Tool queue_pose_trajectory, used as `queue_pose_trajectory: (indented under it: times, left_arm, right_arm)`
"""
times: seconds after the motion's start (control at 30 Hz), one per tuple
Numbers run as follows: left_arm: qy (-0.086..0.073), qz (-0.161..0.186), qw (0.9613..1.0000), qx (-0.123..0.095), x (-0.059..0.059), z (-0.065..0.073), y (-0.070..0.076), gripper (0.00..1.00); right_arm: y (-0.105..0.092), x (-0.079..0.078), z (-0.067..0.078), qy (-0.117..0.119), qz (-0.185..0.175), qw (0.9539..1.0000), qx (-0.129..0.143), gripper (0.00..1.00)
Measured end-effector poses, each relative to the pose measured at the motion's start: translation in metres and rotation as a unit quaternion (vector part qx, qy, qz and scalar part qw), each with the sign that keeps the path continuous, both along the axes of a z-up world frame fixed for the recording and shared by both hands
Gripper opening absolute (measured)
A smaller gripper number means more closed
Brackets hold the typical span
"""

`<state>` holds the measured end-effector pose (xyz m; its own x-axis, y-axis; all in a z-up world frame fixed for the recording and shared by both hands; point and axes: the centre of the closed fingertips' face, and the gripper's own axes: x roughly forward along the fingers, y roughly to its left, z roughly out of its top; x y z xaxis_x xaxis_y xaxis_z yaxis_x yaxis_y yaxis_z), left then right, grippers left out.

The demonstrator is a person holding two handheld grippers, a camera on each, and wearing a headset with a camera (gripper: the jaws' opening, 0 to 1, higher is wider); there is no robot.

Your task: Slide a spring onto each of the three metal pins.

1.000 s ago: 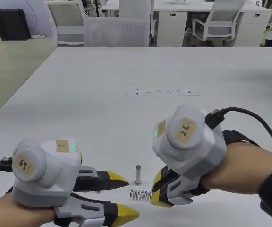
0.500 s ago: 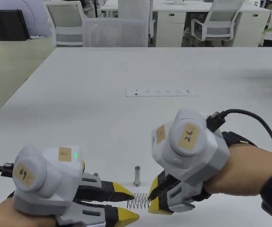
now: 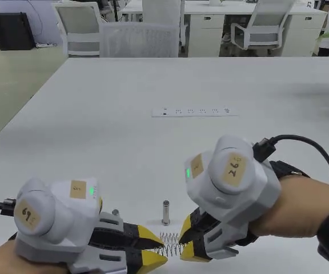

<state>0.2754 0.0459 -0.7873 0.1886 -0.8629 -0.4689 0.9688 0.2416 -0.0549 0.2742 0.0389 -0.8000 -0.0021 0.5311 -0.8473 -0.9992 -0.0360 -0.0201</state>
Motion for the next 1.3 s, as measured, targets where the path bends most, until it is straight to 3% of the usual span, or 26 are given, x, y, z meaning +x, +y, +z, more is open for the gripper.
queue_pose_trajectory:
  times: [0.17,0.6,1.13,1.3]
  left_arm:
    - [0.003,-0.001,1.0,-0.004,-0.001,0.002,0.0,0.02]
    - [0.003,0.003,0.9994,-0.035,0.001,0.015,-0.004,0.02]
    - [0.002,0.006,0.9998,-0.018,0.001,0.005,-0.001,0.02]
    - [0.005,0.006,0.9999,-0.015,0.001,0.003,-0.001,0.02]
  right_arm:
    - [-0.001,0.001,-0.004,0.008,-0.01,0.9999,0.004,0.16]
    - [-0.002,-0.001,-0.009,0.015,-0.015,0.9997,0.008,0.12]
    - [0.007,0.0,0.009,0.007,-0.018,0.9992,0.036,0.09]
    - [0.015,-0.002,0.018,0.019,-0.02,0.9982,0.053,0.08]
